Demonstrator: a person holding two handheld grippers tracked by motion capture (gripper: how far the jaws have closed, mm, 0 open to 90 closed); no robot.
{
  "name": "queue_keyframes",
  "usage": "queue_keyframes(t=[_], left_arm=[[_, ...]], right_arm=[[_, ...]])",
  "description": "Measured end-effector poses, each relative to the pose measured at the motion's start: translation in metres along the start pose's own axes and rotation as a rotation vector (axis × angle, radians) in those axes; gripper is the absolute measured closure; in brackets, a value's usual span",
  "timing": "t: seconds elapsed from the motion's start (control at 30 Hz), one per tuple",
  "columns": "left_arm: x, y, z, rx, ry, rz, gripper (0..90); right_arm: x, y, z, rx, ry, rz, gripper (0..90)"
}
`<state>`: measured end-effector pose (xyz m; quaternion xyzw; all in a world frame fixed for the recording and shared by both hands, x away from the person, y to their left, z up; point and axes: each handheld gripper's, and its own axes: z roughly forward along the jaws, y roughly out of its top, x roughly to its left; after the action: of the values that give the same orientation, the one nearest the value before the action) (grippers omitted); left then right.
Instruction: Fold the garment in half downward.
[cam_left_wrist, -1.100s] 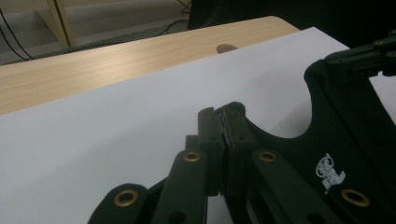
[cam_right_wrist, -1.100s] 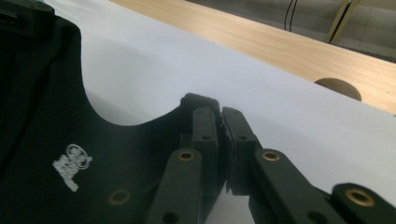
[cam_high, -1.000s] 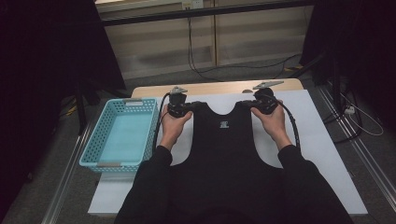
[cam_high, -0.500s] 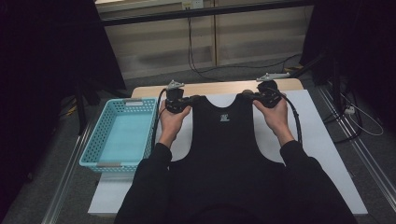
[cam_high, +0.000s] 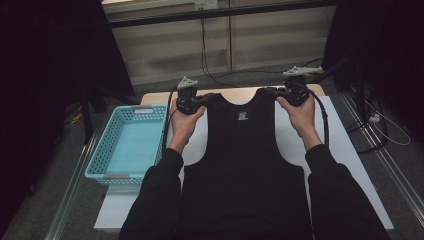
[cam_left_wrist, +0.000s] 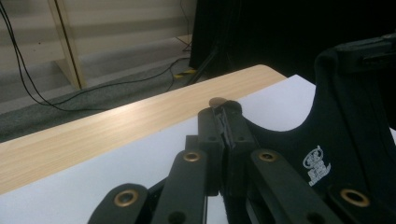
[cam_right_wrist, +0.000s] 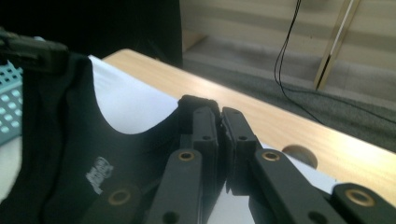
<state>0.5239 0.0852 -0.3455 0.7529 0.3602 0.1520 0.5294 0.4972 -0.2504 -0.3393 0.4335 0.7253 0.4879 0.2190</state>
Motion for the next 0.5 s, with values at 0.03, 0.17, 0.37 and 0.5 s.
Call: queue_keyframes(t=[0.03,0.17,0.37,0.5], left_arm=[[0.001,0.001,-0.001,-0.001,-0.004,-0.004,87.9],[0.002,0.008,-0.004,-0.02,-0.009,-0.006,87.9],[0.002,0.021,-0.01,-0.041,-0.01,0.005,87.9],[0.001,0.031,-0.012,-0.06,-0.009,0.009,87.9]], right_arm=[[0.0,0.002,-0.001,-0.008,0.002,0.002,85.0],[0.002,0.007,-0.005,-0.013,-0.001,-0.015,85.0],[0.002,0.02,-0.011,-0.033,-0.008,-0.028,85.0],[0.003,0.028,-0.015,-0.044,-0.016,-0.038,85.0]])
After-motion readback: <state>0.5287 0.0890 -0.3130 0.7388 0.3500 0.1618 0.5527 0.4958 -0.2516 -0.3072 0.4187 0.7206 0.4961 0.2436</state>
